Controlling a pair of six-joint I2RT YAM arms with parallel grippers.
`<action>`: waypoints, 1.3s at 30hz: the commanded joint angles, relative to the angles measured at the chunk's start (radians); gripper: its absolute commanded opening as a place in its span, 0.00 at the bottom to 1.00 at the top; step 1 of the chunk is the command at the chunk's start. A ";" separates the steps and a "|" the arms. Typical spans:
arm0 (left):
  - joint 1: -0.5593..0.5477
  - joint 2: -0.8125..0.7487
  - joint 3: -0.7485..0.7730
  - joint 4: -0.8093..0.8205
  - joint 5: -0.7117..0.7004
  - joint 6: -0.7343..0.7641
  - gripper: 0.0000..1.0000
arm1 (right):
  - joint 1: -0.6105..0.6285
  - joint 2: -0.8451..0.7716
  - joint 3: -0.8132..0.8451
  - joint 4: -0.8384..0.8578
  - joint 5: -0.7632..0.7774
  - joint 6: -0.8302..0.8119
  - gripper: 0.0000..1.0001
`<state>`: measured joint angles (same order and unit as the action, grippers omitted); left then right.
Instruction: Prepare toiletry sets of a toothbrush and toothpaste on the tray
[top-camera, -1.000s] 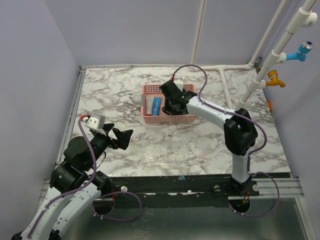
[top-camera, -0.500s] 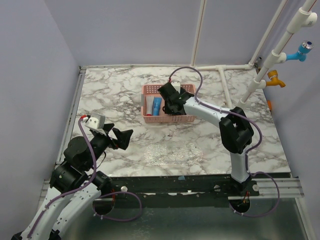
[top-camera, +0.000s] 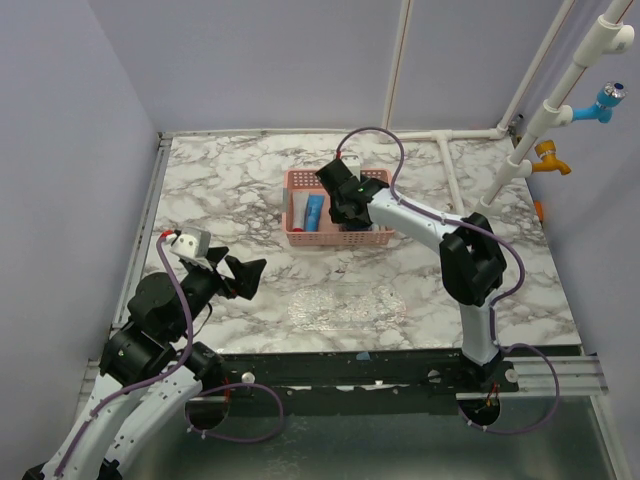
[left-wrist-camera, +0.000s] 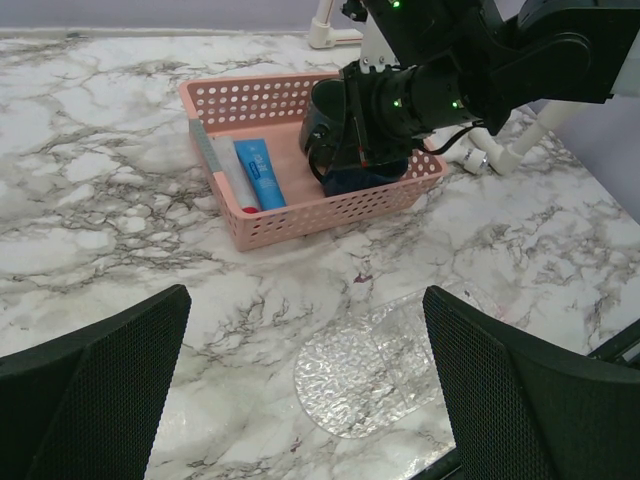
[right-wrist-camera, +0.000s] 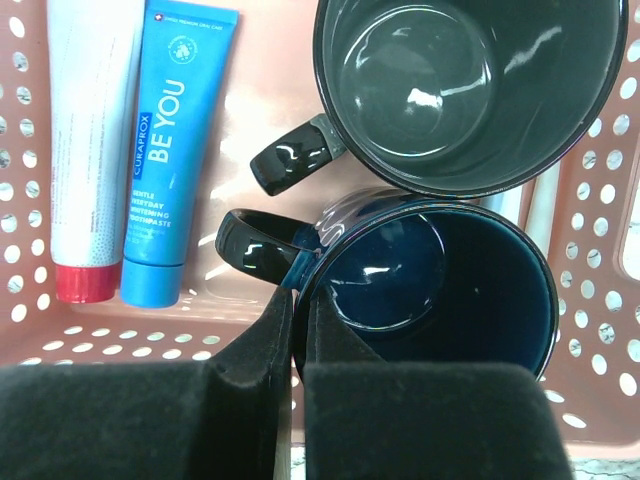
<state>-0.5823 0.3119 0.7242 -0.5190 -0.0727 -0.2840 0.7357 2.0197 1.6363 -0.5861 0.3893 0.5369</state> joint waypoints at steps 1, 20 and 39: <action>0.006 0.010 0.008 -0.012 0.017 0.000 0.99 | 0.006 -0.029 0.042 -0.024 0.020 -0.035 0.00; 0.006 0.007 0.007 -0.015 -0.002 0.000 0.99 | 0.105 -0.203 0.081 -0.048 0.097 -0.161 0.01; 0.008 -0.072 0.006 -0.035 -0.211 -0.019 0.99 | 0.397 -0.362 -0.027 -0.006 0.009 -0.268 0.01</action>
<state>-0.5816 0.2703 0.7242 -0.5259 -0.1669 -0.2882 1.0954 1.7180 1.6527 -0.6361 0.4423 0.3038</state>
